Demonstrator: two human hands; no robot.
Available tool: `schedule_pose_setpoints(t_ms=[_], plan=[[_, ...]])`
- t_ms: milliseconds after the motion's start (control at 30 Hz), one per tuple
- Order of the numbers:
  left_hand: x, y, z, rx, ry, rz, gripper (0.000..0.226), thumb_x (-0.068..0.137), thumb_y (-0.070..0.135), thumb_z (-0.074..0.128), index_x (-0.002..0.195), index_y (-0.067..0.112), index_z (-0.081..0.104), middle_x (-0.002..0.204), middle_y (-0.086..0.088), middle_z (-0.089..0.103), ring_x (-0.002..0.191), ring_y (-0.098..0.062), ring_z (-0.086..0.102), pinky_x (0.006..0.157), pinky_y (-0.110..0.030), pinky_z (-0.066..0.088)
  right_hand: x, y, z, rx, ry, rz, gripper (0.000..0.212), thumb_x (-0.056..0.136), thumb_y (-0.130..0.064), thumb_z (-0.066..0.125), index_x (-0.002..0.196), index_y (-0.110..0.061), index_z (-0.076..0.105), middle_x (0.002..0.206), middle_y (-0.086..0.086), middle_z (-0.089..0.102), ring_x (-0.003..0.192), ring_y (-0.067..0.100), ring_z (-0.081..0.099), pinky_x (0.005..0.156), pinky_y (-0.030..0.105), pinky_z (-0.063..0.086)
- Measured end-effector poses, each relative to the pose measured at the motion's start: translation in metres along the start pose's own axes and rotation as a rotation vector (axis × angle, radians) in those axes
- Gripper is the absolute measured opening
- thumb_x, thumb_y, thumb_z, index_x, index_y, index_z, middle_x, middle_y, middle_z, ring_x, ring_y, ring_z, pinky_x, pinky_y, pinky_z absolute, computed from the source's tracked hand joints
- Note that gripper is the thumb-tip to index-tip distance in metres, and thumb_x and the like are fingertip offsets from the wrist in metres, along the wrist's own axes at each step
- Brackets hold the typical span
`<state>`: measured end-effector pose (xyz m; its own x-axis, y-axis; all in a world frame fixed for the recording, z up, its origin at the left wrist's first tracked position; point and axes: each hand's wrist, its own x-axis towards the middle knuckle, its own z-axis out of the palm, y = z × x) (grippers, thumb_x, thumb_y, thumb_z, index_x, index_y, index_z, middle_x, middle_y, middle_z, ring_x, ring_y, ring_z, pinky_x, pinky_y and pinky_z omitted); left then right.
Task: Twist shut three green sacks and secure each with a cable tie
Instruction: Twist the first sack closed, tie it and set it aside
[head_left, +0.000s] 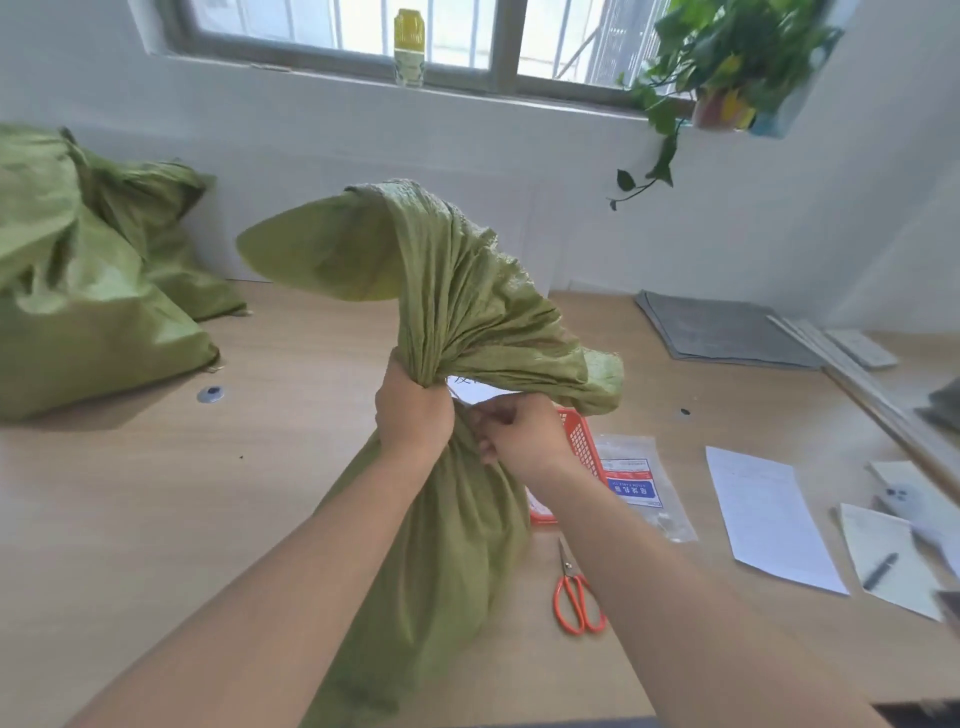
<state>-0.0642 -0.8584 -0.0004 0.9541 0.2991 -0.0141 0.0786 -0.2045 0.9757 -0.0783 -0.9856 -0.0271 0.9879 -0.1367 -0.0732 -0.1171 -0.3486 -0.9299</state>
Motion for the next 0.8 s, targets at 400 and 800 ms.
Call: schedule_pose_setpoints(t_ms=[400,800], plan=[[0.046,0.022,-0.010,0.056,-0.056,-0.084,0.009,0.090,0.010,0.057,0.088,0.013,0.065,0.079,-0.002,0.063,0.072,-0.024,0.055,0.058,-0.029,0.037,0.014,-0.048,0.005,0.112,0.079,-0.058,0.013,0.076,-0.003,0.070,0.079,-0.011,0.079,0.053,0.006,0.062,0.047,0.021,0.049,0.052,0.029,0.048],[0.072,0.023,0.017,-0.002,-0.012,-0.128,0.018,0.075,0.013,0.057,0.080,0.008,0.073,0.079,-0.009,0.074,0.079,-0.033,0.068,0.075,-0.037,0.053,0.061,-0.030,0.002,0.242,-0.093,-0.079,0.008,0.074,-0.010,0.075,0.071,-0.017,0.076,0.058,-0.001,0.061,0.050,0.014,0.048,0.055,0.027,0.042]])
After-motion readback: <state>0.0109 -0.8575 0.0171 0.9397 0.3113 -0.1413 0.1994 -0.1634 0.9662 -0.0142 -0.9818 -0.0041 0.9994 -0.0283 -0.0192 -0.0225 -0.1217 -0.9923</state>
